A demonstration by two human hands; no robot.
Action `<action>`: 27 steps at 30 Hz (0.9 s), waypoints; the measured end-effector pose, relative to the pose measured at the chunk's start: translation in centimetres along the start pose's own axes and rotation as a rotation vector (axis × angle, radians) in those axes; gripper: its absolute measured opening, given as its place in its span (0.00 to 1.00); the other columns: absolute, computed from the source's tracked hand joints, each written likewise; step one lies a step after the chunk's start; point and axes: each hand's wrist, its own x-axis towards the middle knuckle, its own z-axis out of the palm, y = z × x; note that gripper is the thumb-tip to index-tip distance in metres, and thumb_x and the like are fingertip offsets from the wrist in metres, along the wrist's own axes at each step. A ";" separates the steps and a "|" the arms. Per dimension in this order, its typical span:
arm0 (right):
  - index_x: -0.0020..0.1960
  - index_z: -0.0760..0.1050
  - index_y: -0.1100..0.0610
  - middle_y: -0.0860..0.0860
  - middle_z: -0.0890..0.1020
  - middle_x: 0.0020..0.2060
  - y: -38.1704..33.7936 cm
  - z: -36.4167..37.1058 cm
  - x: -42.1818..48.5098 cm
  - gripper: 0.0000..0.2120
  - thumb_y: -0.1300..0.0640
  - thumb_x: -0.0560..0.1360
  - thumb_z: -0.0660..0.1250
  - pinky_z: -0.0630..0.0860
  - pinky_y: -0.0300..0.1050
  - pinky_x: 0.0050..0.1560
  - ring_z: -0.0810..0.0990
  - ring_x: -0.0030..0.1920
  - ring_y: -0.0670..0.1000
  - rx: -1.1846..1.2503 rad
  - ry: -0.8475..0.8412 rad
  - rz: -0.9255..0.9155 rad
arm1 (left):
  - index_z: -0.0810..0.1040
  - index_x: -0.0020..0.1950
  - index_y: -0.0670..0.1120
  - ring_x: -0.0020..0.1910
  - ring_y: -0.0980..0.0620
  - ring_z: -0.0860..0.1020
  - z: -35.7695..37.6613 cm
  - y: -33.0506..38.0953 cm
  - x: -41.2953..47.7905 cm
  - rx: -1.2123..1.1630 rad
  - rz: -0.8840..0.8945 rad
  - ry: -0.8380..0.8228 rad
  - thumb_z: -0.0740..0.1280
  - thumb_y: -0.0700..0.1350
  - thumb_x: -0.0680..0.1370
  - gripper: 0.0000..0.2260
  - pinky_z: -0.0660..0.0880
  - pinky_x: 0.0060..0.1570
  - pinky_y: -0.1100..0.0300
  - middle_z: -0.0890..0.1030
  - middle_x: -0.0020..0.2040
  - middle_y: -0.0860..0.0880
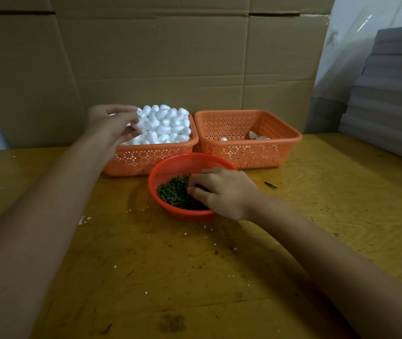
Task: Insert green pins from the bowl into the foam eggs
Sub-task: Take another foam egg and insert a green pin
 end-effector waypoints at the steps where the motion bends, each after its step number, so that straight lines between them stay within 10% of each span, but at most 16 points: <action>1: 0.60 0.78 0.48 0.47 0.80 0.55 0.0 0.0 0.0 0.14 0.44 0.85 0.56 0.67 0.47 0.46 0.77 0.57 0.51 0.001 0.005 -0.003 | 0.85 0.54 0.39 0.53 0.42 0.87 -0.2 0.2 -0.6 -0.093 -0.024 -0.028 0.71 0.31 0.76 0.09 0.84 0.46 0.59 0.86 0.54 0.38; 15: 0.59 0.78 0.49 0.47 0.81 0.54 -0.3 0.1 -0.1 0.14 0.46 0.85 0.56 0.64 0.46 0.44 0.78 0.57 0.51 -0.025 0.055 -0.016 | 0.89 0.40 0.43 0.57 0.42 0.86 -3.0 -4.0 -10.4 -0.508 -0.146 -0.204 0.73 0.33 0.68 0.07 0.84 0.49 0.59 0.88 0.53 0.40; 27: 0.49 0.75 0.55 0.49 0.77 0.42 -1.2 0.9 -0.2 0.18 0.47 0.87 0.53 0.71 0.53 0.48 0.74 0.45 0.52 0.123 0.417 -0.121 | 0.86 0.56 0.47 0.60 0.48 0.85 -4.4 -5.3 -9.8 -0.509 -0.079 -0.246 0.72 0.36 0.73 0.13 0.82 0.55 0.59 0.86 0.58 0.44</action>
